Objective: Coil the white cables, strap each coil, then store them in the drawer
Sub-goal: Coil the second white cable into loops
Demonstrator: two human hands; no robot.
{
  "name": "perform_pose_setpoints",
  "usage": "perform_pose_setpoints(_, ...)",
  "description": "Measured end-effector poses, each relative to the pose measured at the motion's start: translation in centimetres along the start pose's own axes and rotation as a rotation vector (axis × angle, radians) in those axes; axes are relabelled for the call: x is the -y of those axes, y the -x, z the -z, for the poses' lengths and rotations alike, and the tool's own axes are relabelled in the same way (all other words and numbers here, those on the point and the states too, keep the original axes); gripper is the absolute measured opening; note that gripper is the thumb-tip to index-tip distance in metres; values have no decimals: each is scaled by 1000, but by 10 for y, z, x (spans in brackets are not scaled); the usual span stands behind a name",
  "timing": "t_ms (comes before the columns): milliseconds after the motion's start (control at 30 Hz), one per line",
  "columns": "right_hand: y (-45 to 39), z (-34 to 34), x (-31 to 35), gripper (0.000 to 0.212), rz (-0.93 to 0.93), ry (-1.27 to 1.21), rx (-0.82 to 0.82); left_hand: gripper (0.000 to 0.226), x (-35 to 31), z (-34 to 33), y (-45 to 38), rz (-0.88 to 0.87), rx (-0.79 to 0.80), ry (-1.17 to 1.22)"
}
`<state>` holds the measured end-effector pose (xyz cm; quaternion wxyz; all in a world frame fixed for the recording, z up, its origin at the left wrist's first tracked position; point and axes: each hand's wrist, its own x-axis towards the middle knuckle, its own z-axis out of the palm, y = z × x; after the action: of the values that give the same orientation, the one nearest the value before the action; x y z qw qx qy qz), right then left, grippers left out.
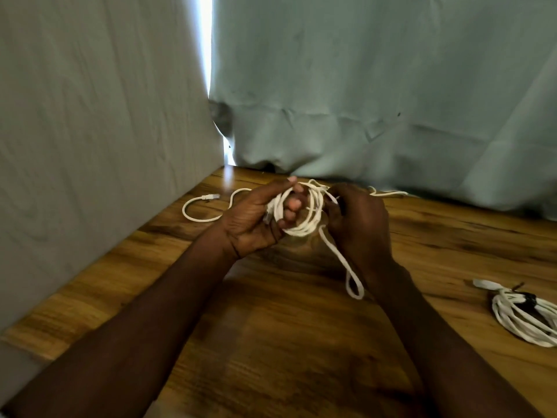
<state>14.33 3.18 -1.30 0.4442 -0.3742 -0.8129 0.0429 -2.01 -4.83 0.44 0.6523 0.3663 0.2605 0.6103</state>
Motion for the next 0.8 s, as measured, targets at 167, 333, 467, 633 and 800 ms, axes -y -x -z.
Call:
perform_pose_setpoints(167, 5, -2, 9, 7, -338, -446, 353, 12, -24, 27, -1, -271, 54, 565)
perform_pose_setpoints(333, 12, 3, 36, 8, -412, -796, 643, 29, -33, 46, -8, -554, -311, 484)
perform_pose_setpoints(467, 26, -6, 47, 15, -13, -561, 770, 43, -23, 33, -12, -589, -456, -128)
perform_pose_setpoints(633, 21, 4, 48, 15, 243, -515, 763, 42, 2, 28, -18, -475, -457, -852)
perform_pose_setpoints(800, 3, 33, 39, 9, -50, -813, 812, 40, 7, 29, -6, -365, -355, -1044)
